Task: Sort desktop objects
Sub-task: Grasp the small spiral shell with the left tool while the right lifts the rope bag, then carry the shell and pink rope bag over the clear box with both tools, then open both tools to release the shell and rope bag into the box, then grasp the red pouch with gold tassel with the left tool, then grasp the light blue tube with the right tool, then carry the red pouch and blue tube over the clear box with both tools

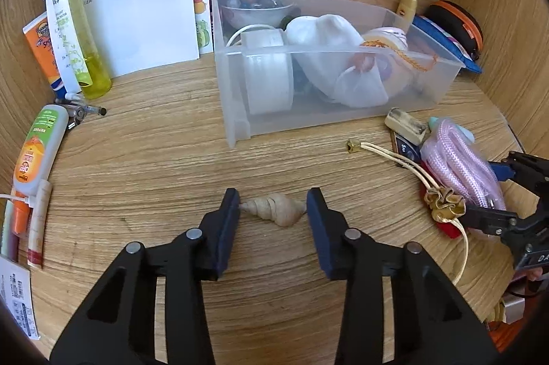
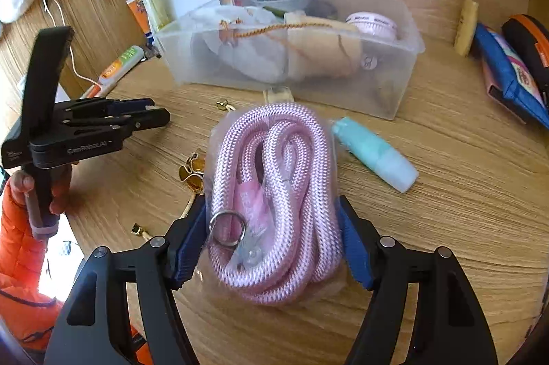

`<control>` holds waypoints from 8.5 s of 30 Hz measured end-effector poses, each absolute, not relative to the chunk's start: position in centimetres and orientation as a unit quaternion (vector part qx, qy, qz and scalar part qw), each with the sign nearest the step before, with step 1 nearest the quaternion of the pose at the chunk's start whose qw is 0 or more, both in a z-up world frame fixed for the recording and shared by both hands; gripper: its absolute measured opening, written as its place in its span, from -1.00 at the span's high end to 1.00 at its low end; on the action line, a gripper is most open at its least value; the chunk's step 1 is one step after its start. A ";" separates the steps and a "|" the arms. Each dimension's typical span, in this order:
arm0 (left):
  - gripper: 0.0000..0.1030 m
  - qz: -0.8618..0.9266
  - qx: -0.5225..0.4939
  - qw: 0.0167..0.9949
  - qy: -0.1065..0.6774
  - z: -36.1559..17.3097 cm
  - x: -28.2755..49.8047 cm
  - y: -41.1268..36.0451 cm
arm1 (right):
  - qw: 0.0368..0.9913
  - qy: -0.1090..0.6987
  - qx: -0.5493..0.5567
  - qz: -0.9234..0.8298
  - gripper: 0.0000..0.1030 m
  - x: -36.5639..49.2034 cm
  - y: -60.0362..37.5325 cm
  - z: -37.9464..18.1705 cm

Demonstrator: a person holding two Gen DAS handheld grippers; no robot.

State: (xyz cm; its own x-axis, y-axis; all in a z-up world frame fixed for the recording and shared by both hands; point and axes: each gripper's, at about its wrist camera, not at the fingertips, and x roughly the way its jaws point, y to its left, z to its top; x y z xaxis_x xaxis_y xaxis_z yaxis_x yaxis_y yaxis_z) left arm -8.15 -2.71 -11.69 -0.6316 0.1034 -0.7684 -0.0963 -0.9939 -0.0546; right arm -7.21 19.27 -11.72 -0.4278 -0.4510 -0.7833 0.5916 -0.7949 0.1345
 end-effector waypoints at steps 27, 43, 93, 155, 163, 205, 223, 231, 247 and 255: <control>0.23 0.946 -0.318 0.061 -0.021 -5.0 -7.0 -2.6 | 0.289 0.033 0.350 -0.890 -0.04 -8.2 22.2 -4.8; 0.23 0.967 -0.246 0.066 -0.020 0.1 -8.9 -2.7 | 0.290 0.042 0.269 -0.917 -0.04 -10.7 21.6 1.1; 0.22 0.933 -0.348 0.054 -0.075 -5.7 -20.5 -3.8 | 0.240 0.039 0.365 -0.899 -0.10 -23.5 14.8 -5.8; -0.88 0.909 -0.404 0.097 -0.035 -8.4 -8.8 4.6 | 0.187 0.078 0.358 -0.911 -0.93 -12.1 26.0 -6.9; -0.88 0.884 -0.449 0.124 -0.035 -11.1 -8.5 6.9 | 0.199 0.112 0.373 -0.899 -0.93 -10.8 25.6 -8.9; 0.39 0.900 -0.416 0.131 0.014 -10.9 -7.5 8.1 | 0.319 0.169 0.420 -0.833 0.56 -13.0 21.6 -11.5; 0.39 0.927 -0.362 0.090 -0.031 -7.3 -5.7 3.2 | 0.328 0.149 0.358 -0.862 0.56 -10.0 21.9 -6.9; 0.39 0.945 -0.319 0.061 -0.030 -4.5 -5.3 1.7 | 0.333 0.143 0.330 -0.871 0.56 -10.2 22.0 -5.1; 0.39 0.968 -0.250 0.016 -0.028 0.5 -8.0 -2.0 | 0.324 0.122 0.281 -0.895 0.56 -13.4 21.7 -1.3; 0.39 0.968 -0.247 0.019 -0.026 1.0 -10.7 -2.4 | 0.324 0.110 0.281 -0.897 0.56 -15.4 20.7 -1.0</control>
